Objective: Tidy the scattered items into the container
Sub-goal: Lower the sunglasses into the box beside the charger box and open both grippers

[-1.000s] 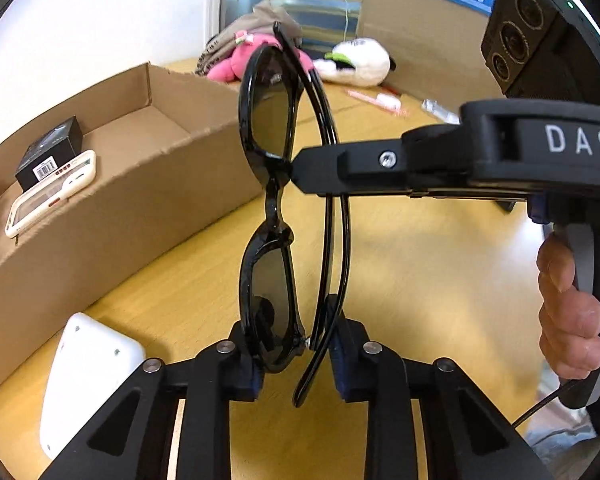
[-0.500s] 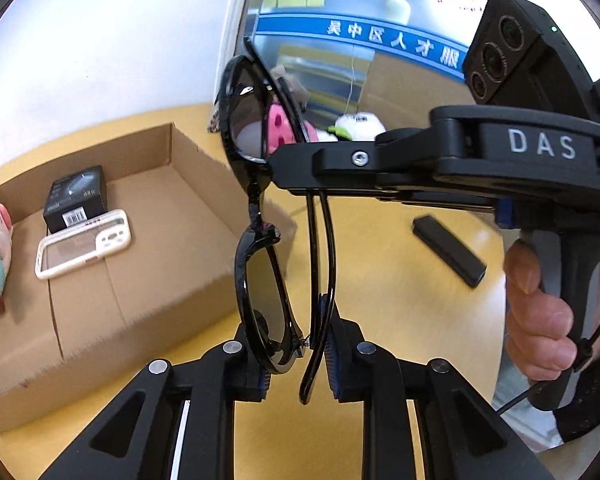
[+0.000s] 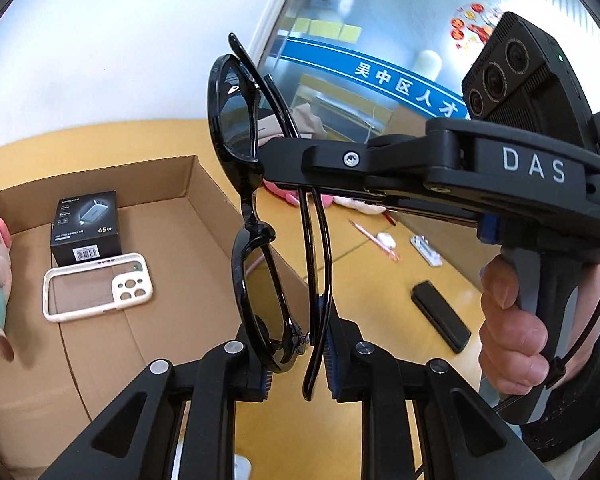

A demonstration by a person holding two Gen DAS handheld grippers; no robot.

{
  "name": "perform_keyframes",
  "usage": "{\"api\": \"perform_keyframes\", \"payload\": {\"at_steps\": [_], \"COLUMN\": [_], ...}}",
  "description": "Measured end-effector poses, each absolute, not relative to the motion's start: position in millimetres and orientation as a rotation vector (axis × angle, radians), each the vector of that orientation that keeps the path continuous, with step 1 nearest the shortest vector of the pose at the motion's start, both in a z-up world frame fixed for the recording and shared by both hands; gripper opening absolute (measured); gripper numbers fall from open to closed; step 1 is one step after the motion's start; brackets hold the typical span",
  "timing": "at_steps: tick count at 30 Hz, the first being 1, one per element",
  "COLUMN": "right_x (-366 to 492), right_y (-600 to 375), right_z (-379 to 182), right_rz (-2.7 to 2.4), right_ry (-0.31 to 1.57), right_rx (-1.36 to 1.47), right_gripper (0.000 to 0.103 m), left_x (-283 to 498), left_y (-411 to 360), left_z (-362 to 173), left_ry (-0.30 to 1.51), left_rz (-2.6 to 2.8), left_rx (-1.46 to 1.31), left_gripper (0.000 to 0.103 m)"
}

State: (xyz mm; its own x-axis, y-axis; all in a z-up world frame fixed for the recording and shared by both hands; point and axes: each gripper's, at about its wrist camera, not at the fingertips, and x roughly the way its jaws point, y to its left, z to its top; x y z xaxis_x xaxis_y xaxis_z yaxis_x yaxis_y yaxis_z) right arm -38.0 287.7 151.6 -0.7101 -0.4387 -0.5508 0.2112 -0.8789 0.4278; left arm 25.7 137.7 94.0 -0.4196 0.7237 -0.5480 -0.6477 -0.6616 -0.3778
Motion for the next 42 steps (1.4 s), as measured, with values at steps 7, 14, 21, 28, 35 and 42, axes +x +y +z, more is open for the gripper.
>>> {"api": "perform_keyframes", "payload": {"at_steps": [7,14,21,28,35,42], "right_x": [-80.2,-129.3,-192.5,-246.9,-291.1,-306.2], "right_y": [290.5,303.0,315.5,326.3,325.3,304.9], "right_z": [151.2,137.6,94.8,50.0,10.5,-7.2], "right_rz": [-2.575,-2.585,-2.557,-2.509,-2.478,-2.481], "right_ry": [-0.459,-0.442,-0.443,-0.472,-0.440,-0.302], "right_rx": [0.986,1.061,1.234,1.416,1.583,1.656], "right_gripper": [0.008,0.008,0.008,0.008,0.007,0.007], "left_x": [-15.7,-66.9,-125.3,-174.1,-205.1,-211.1], "left_y": [139.8,151.0,165.2,177.3,176.3,169.1], "left_z": [94.1,78.7,37.5,1.7,-35.3,-51.5], "left_ry": [-0.185,-0.266,-0.397,-0.490,-0.622,-0.651], "left_rz": [2.102,2.031,1.958,1.886,1.823,1.823], "left_rx": [-0.934,-1.034,-1.230,-1.407,-1.531,-1.590], "left_gripper": [0.021,0.021,0.021,0.021,0.021,0.020]}}
